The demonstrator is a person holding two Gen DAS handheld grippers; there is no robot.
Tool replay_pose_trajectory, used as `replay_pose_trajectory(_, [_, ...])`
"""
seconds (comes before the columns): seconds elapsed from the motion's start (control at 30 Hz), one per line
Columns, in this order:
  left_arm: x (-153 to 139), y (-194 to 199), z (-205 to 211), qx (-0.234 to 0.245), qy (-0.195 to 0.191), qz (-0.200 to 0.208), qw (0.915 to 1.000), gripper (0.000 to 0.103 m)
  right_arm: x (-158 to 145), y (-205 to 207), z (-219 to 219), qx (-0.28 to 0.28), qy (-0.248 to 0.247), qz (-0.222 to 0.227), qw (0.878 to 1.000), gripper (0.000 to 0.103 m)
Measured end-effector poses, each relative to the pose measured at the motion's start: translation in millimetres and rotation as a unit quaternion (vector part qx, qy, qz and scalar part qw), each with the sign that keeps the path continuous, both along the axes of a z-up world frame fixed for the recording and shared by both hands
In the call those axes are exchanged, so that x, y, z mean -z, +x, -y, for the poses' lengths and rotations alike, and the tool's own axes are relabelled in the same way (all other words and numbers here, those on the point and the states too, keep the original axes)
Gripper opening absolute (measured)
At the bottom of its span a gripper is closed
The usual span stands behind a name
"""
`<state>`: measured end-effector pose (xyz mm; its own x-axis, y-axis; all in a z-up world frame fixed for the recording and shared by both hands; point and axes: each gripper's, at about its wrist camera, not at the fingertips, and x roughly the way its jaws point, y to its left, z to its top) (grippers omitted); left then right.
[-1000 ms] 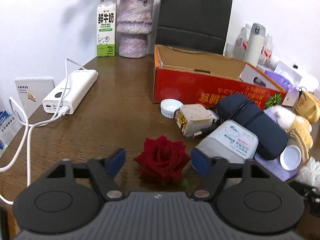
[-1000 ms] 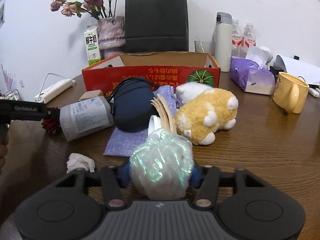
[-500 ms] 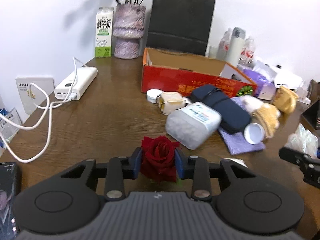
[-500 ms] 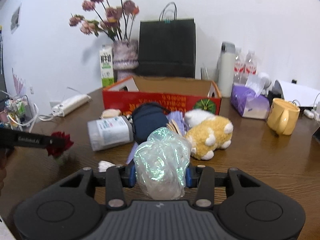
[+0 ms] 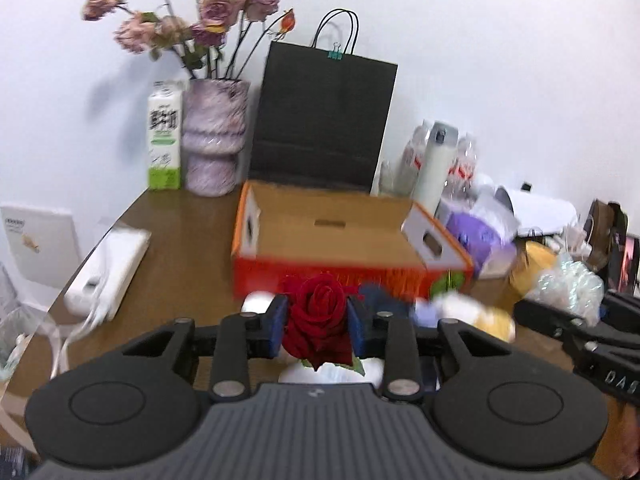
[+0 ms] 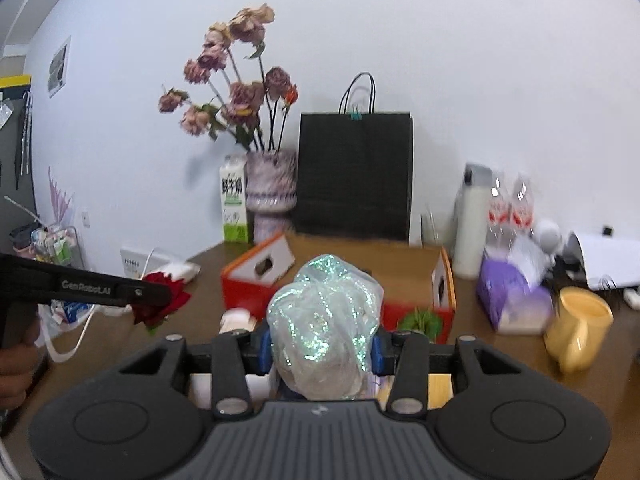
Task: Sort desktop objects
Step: 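Carry both items into the cardboard box and open both tools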
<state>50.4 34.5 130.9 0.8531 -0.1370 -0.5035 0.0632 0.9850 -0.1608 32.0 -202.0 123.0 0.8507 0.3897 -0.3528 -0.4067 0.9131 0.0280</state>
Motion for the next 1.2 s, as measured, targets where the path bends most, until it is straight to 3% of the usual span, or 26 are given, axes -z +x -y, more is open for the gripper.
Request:
replay_pose_trajectory(0.13, [-20, 90, 1, 0.003, 0.012, -0.026, 0.9996, 0.032, -21, 86, -11, -0.010, 0.005, -0.027, 1.000, 0.042])
replay_pose_trajectory(0.27, [-13, 192, -4, 0.008, 0.024, -0.077, 0.9967, 0.032, -27, 199, -29, -0.003, 0.004, -0.093, 0.996, 0.042])
replay_pose_trajectory(0.37, [12, 258, -2, 0.009, 0.047, -0.113, 0.9925, 0.032, -7, 278, -50, -0.006, -0.006, -0.155, 0.988, 0.043])
replay_pose_trajectory(0.5, [49, 317, 2, 0.003, 0.059, -0.158, 0.9856, 0.033, 42, 361, -72, 0.014, -0.021, -0.231, 0.973, 0.043])
replay_pose_trajectory(0.53, [57, 325, 4, -0.005, 0.073, -0.163, 0.9839, 0.039, 54, 374, -77, 0.016, -0.024, -0.247, 0.969, 0.043])
replay_pose_trajectory(0.57, [64, 332, 6, -0.016, 0.087, -0.168, 0.9818, 0.053, 66, 385, -80, 0.013, -0.021, -0.266, 0.964, 0.043])
replay_pose_trajectory(0.63, [74, 334, 7, -0.044, 0.110, -0.175, 0.9773, 0.062, 84, 398, -84, 0.015, -0.018, -0.295, 0.955, 0.048])
replay_pose_trajectory(0.7, [75, 333, 4, -0.023, 0.104, -0.167, 0.9802, 0.065, 92, 404, -83, 0.021, -0.024, -0.304, 0.952, 0.054])
replay_pose_trajectory(0.77, [69, 336, -1, -0.021, 0.100, -0.163, 0.9813, 0.077, 94, 405, -78, 0.021, -0.014, -0.305, 0.952, 0.065])
replay_pose_trajectory(0.83, [60, 338, -10, -0.018, 0.077, -0.156, 0.9846, 0.084, 89, 407, -73, 0.024, 0.001, -0.307, 0.951, 0.083])
replay_pose_trajectory(0.93, [43, 328, -18, -0.025, 0.063, -0.148, 0.9866, 0.089, 74, 399, -67, 0.033, 0.003, -0.290, 0.956, 0.083])
replay_pose_trajectory(1.03, [24, 304, -19, -0.041, 0.063, -0.133, 0.9883, 0.103, 56, 385, -62, 0.049, -0.023, -0.283, 0.958, 0.084])
replay_pose_trajectory(1.2, [10, 245, -18, -0.084, 0.048, -0.144, 0.9848, 0.103, 33, 323, -52, 0.059, -0.058, -0.255, 0.964, 0.085])
